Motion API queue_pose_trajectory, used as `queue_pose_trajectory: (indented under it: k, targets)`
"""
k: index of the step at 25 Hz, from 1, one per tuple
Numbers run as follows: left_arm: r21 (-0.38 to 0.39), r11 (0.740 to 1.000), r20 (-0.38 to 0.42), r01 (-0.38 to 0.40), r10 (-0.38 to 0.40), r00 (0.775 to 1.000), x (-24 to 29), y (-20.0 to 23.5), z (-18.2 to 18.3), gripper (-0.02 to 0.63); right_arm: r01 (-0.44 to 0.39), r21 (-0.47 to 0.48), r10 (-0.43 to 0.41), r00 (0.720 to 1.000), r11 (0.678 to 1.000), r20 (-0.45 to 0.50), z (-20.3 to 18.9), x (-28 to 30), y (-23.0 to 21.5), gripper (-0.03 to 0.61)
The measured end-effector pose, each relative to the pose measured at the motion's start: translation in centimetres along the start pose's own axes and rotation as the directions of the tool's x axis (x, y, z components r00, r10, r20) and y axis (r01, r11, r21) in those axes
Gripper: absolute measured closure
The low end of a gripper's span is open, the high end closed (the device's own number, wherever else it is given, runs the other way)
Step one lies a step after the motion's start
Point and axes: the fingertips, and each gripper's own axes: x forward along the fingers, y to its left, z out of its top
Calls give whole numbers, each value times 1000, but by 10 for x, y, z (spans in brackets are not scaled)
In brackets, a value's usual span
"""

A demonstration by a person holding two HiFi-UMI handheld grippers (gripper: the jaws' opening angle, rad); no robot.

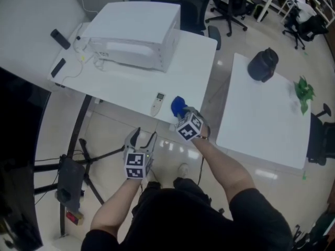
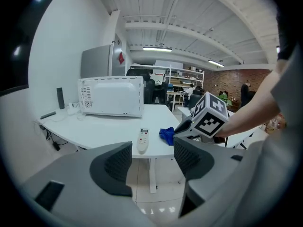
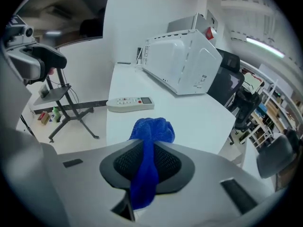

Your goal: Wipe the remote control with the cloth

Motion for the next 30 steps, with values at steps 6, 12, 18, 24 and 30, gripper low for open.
queue_pose_trajectory:
  k: [6,12,18,24,30]
  targets:
    - [8,1000,20,7,-7,1000,-4,0,8,333,16,-15,-16,1000,1000,19,4,-5,-2,432]
    - [50,995,112,88,-93,989,-26,-11,54,334,23,85,-42,974,996,222,44,-88,-5,428]
    - [130,982,198,138,-162,967,-63,-25,103,407,-39,144,-26,904,989,427,95,-190,33,458]
    - [192,971,262,142,-190,946,-103,-32,128,528,-56,137,-26,846,989,533,123,-248,72,529]
    - [241,962,289,127,-196,937,-130,-36,128,614,-50,110,-21,827,993,562,131,-272,103,569]
